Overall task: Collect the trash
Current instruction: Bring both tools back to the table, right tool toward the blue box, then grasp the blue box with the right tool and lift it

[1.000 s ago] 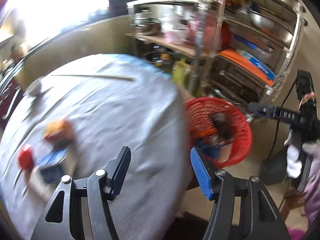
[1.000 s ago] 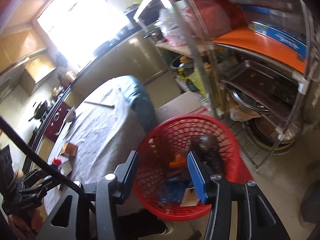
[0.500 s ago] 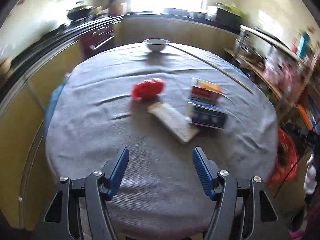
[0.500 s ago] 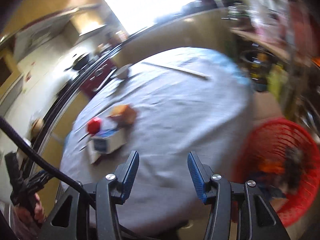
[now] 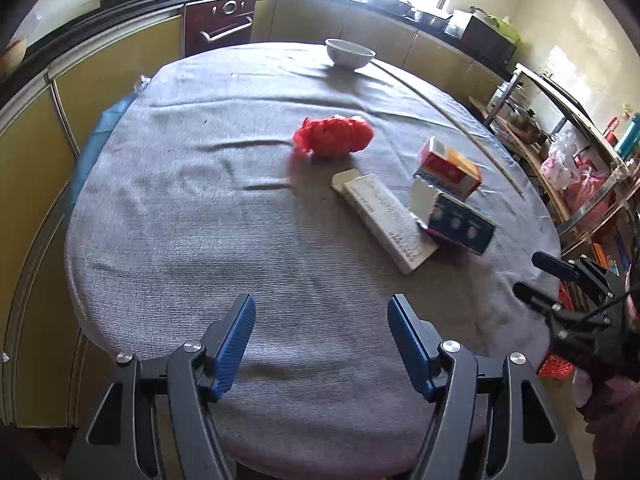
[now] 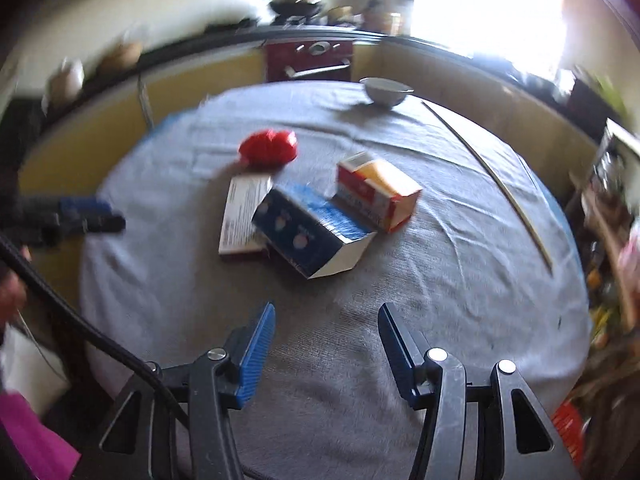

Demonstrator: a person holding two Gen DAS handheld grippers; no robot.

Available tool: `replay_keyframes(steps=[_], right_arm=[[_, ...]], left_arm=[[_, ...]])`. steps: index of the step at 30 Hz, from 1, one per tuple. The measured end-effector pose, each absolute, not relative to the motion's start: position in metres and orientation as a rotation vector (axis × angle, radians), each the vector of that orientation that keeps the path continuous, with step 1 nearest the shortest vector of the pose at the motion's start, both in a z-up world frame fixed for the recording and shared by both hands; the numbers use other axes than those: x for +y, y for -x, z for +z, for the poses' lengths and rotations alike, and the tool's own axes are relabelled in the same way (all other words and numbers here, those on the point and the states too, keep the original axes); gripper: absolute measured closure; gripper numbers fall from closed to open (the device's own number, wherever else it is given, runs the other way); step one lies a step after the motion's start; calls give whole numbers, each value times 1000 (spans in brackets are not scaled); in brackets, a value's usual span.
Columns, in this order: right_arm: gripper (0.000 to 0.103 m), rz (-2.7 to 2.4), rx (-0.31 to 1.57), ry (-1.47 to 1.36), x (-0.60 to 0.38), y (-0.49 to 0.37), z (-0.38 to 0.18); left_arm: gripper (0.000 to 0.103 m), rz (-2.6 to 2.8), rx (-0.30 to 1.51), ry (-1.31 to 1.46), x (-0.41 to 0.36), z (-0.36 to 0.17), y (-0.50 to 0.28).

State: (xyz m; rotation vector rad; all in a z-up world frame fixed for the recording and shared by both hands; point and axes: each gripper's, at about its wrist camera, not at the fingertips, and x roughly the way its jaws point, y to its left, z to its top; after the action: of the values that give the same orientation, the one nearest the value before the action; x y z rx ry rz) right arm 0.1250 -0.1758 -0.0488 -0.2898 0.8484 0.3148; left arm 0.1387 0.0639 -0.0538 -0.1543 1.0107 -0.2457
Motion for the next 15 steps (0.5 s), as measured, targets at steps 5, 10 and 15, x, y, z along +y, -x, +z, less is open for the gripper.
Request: replay_keyframes(steps=[5,10,15], right_arm=[[44,309,797,507,-149,-134,-66],[39,287,718,576,-134,-153,-62],[38,340,749,624,-124,-175,-70]], left_arm=[[34,-240,1036,179,69,-62,-150],[34,-243,1050,187,71,-65,-160],[34,-246,1050,198,74,-66,-169]])
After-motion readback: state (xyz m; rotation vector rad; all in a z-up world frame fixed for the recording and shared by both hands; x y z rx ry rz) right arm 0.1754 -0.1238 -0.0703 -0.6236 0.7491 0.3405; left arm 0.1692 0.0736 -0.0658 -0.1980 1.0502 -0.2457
